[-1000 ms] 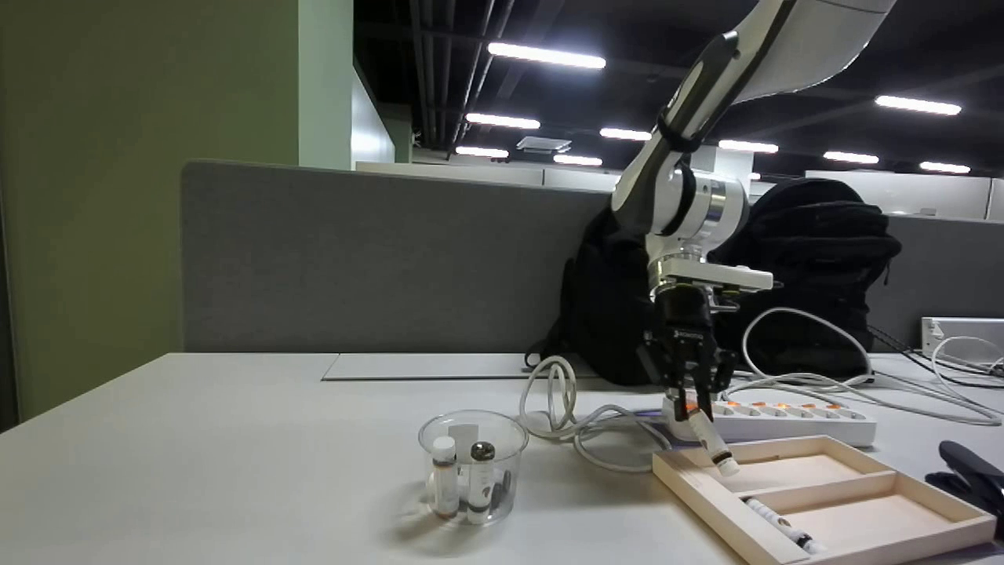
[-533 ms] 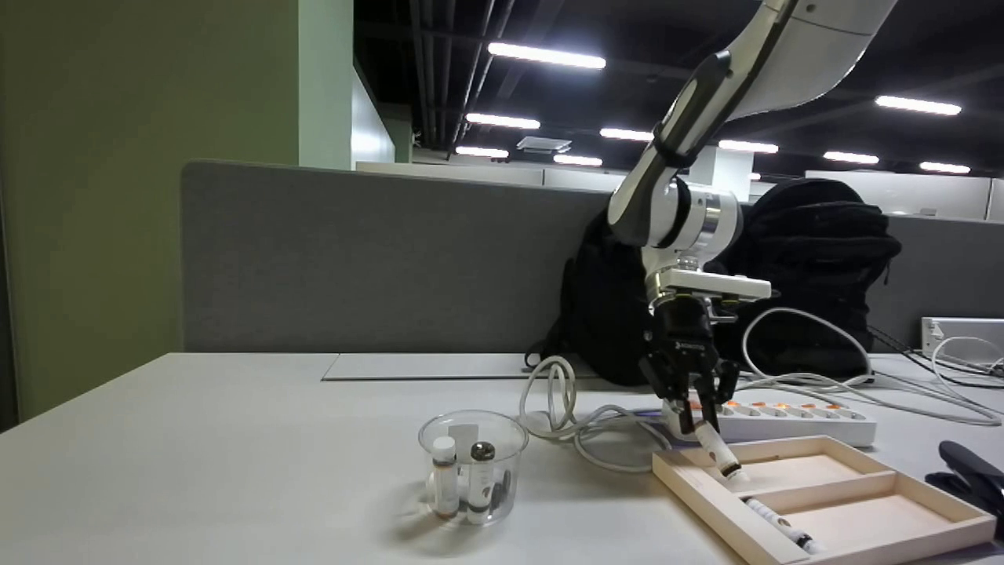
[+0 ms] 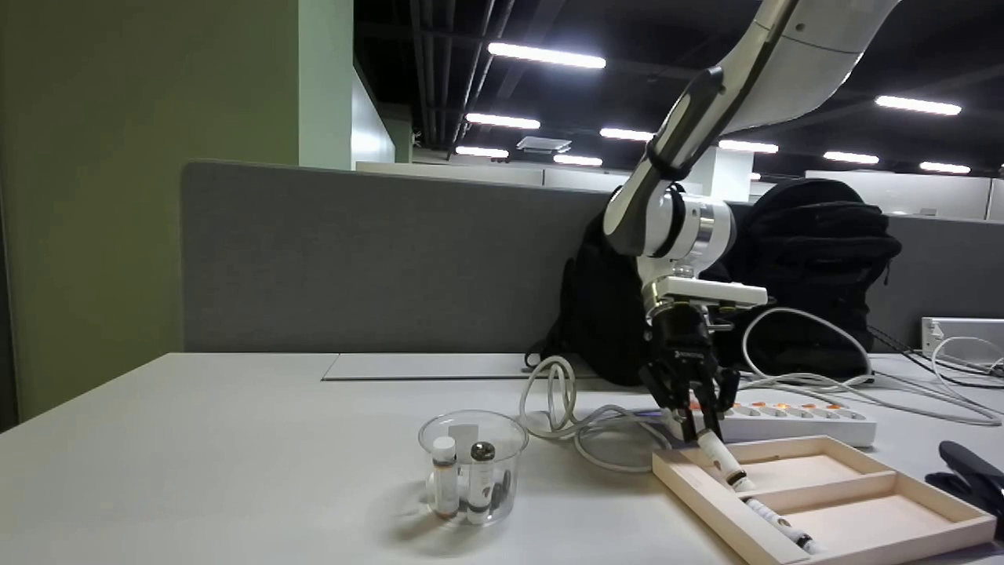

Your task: Remove a bottle from the bowl and put it in the upper compartment of the tray

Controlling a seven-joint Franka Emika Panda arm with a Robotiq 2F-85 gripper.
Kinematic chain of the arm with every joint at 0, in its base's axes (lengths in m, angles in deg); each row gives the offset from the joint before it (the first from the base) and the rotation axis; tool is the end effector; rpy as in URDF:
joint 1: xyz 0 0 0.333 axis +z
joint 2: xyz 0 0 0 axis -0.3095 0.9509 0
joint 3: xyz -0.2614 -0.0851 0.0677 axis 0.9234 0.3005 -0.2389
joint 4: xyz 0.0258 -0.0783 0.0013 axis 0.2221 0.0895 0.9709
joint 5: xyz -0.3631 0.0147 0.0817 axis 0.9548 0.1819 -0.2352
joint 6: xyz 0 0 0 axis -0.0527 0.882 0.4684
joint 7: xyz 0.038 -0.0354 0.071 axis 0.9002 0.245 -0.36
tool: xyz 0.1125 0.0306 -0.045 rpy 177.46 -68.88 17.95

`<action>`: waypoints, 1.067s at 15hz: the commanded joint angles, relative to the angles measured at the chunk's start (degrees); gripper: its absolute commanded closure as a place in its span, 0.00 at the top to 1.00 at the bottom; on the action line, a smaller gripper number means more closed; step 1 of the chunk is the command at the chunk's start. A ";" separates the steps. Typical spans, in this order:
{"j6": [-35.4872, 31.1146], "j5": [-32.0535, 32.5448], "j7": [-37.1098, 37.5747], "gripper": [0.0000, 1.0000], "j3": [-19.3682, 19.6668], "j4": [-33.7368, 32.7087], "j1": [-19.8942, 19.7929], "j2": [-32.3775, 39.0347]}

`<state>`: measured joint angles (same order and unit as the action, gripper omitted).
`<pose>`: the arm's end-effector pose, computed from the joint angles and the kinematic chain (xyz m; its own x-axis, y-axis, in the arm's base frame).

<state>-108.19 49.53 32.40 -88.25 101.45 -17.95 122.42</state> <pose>0.5410 0.0099 0.0894 0.7489 -0.0613 -0.6598 -0.1462 -0.9865 -0.0743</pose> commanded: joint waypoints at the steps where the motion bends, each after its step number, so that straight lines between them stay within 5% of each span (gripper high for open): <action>1: 3.31 1.29 2.13 0.07 0.01 -3.53 0.17 1.82; 4: 4.03 1.37 2.17 0.07 0.01 -4.46 0.26 2.50; 5: 4.07 1.37 2.22 0.55 0.03 -4.67 0.30 2.64; 10: 1.37 0.92 0.90 0.82 -0.24 -1.31 0.01 -0.64; 13: -7.71 -2.96 -3.28 1.00 -2.05 4.92 -2.10 -6.04; 14: -3.13 -0.55 -1.45 0.85 -1.15 -0.83 -0.76 -0.73; 16: -5.94 -1.83 -2.54 0.99 -1.67 1.27 -1.38 -3.02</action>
